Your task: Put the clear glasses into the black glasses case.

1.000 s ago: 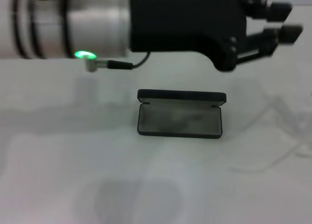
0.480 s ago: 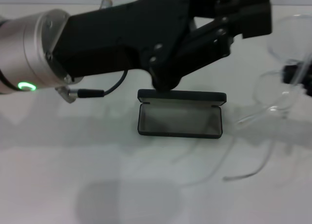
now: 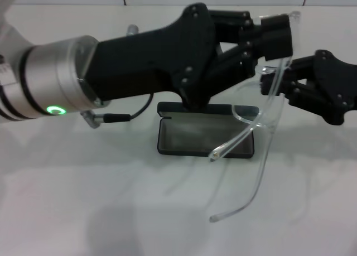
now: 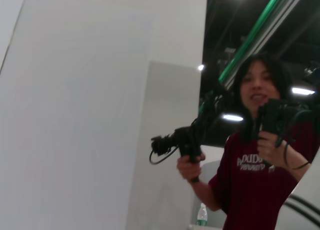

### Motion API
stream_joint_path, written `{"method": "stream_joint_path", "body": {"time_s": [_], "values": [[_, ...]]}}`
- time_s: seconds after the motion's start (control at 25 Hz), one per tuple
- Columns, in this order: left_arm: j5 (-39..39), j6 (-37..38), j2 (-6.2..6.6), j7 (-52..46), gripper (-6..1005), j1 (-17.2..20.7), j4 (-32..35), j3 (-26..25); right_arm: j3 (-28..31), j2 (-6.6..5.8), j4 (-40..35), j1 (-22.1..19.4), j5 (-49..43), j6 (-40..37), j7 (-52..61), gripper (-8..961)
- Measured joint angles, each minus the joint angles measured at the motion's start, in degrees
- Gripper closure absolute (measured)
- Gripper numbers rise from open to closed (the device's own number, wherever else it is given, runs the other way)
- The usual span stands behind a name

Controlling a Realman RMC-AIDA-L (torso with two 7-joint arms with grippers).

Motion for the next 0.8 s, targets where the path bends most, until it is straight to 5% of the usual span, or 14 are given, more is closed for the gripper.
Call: {"method": "stream_joint_path", "body": {"time_s": [0.24, 0.8], "values": [[0.5, -0.1, 0.10, 2.6, 889, -1.9, -5.1, -0.1, -0.7, 0.00, 0.8, 2.5, 0.2, 0.1, -0.1, 856], [-0.4, -0.7, 0.18, 5.1, 890, -2.1, -5.4, -0.5, -1.0, -0.36, 0.9, 2.3, 0.7, 1.0, 0.2, 856]]}}
